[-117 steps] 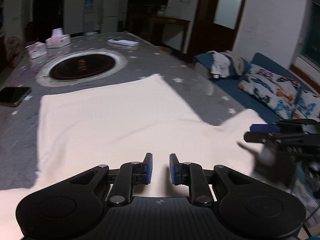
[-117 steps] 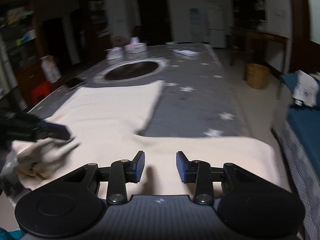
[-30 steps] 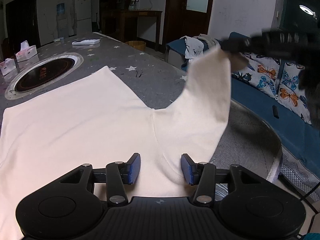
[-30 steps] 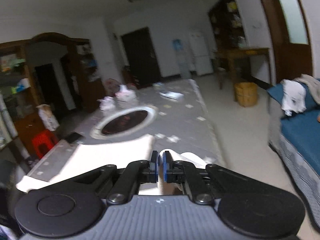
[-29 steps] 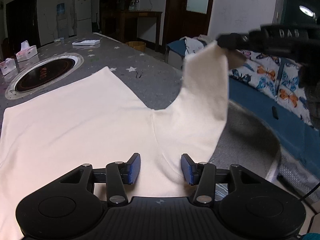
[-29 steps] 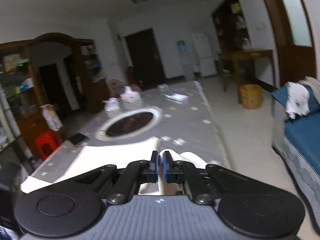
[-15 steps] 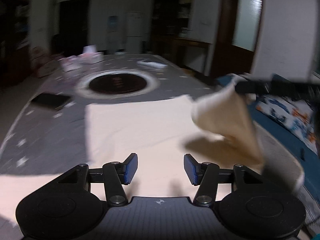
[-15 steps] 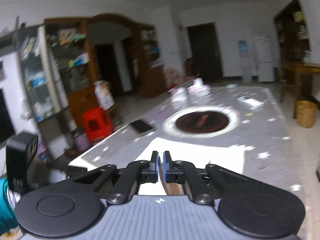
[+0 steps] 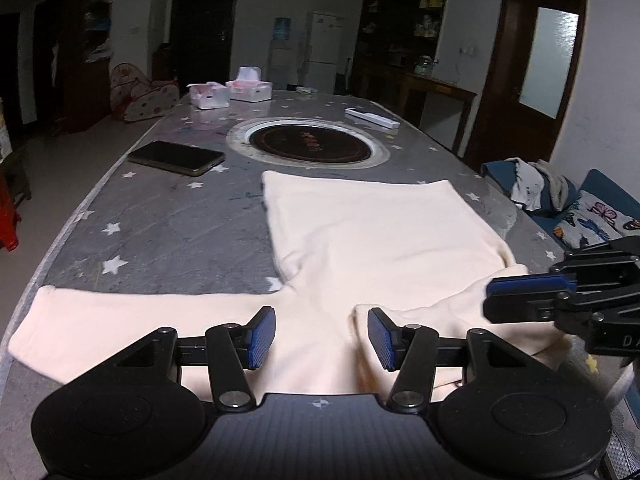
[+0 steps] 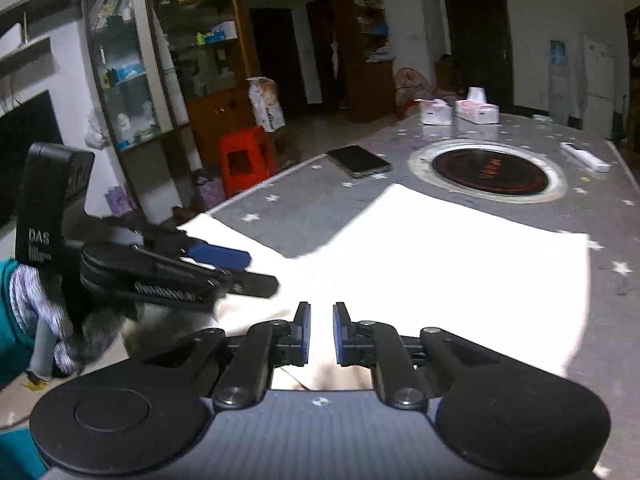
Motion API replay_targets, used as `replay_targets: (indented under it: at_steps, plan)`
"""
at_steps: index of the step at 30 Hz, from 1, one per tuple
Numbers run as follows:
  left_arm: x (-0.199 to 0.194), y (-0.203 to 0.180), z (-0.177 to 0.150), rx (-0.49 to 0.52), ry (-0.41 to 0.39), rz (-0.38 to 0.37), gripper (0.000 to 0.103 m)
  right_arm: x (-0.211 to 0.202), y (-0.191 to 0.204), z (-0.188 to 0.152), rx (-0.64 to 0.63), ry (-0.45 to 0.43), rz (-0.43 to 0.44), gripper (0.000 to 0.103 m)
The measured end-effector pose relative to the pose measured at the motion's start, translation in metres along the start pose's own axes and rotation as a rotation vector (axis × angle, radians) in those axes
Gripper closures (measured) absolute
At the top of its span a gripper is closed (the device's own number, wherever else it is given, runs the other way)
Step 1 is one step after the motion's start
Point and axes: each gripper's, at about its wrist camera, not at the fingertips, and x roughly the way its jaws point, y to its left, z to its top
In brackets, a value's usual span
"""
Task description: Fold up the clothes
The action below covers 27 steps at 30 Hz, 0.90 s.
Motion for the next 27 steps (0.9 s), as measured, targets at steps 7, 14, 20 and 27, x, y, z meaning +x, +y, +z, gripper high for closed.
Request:
replay_targets:
  at_steps: [7,14,20,27]
  plan:
    - [0.022,-0.015,0.0,0.041,0.041,-0.037,0.05,-0.026,-0.027,-0.022,0.011,0.05,-0.113,0.087]
    - [0.041,-0.022,-0.001,0.061,0.074,-0.048,0.077,-0.025,-0.071,-0.022,0.108,0.028,-0.207,0.086]
    - [0.035,-0.027,0.003,0.081,0.04,-0.057,0.097,-0.013,-0.09,-0.024,0.166,-0.003,-0.217,0.085]
    - [0.028,-0.027,0.015,0.123,-0.025,-0.002,0.097,0.005,-0.084,-0.022,0.1,0.007,-0.228,0.085]
